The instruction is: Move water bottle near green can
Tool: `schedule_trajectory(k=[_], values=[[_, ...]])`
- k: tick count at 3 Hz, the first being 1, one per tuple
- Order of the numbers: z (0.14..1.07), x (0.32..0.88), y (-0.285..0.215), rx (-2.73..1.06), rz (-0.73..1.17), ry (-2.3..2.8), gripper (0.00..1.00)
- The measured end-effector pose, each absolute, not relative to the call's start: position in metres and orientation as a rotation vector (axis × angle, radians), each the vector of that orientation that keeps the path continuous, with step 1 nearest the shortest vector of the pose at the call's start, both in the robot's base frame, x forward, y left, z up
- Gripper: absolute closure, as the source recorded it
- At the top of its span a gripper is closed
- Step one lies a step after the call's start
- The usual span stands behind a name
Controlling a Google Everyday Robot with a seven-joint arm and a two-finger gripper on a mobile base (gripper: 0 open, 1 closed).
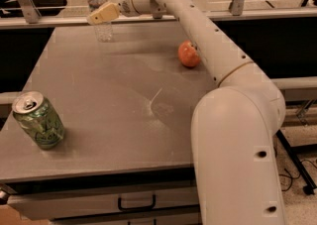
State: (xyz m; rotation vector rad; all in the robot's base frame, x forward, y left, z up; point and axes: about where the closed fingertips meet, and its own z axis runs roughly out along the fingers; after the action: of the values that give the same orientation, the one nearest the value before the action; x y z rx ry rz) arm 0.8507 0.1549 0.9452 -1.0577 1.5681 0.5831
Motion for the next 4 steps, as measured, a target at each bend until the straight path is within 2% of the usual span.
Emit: schedule_trajectory(k=[1,2,4], values=[[0.938,0.857,0.183,-1.045,0.604,1.579,0.00],[0.933,0.863,0.199,-1.028,0.615,1.597,0.18],[0.949,0.846,0.192,-1.018,0.641,1.547,0.64]])
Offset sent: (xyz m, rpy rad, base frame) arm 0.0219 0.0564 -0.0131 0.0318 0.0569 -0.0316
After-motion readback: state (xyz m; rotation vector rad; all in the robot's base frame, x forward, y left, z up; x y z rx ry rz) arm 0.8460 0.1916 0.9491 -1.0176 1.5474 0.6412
